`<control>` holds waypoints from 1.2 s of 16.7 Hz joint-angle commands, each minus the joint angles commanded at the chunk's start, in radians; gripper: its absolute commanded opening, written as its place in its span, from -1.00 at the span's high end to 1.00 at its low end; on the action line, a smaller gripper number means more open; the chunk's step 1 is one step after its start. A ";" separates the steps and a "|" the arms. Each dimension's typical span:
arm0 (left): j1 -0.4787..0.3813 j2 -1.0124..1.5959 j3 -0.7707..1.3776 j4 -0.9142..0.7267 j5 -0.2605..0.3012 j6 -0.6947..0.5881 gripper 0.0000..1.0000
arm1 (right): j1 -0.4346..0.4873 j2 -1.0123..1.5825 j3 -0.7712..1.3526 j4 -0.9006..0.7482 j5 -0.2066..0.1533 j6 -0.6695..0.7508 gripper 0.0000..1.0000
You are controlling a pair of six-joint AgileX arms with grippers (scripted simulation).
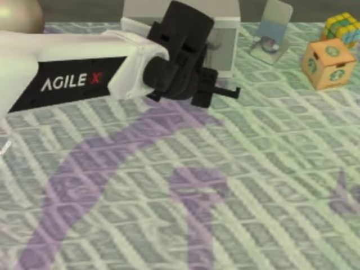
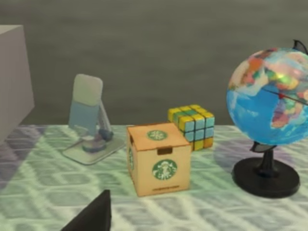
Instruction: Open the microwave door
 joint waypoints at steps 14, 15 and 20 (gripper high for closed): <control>0.018 -0.039 -0.057 0.026 0.052 0.063 1.00 | 0.000 0.000 0.000 0.000 0.000 0.000 -1.00; 0.020 -0.043 -0.064 0.028 0.058 0.069 1.00 | 0.000 0.000 0.000 0.000 0.000 0.000 -1.00; 0.020 -0.043 -0.064 0.028 0.059 0.070 1.00 | 0.000 0.000 0.000 0.000 0.000 0.000 -1.00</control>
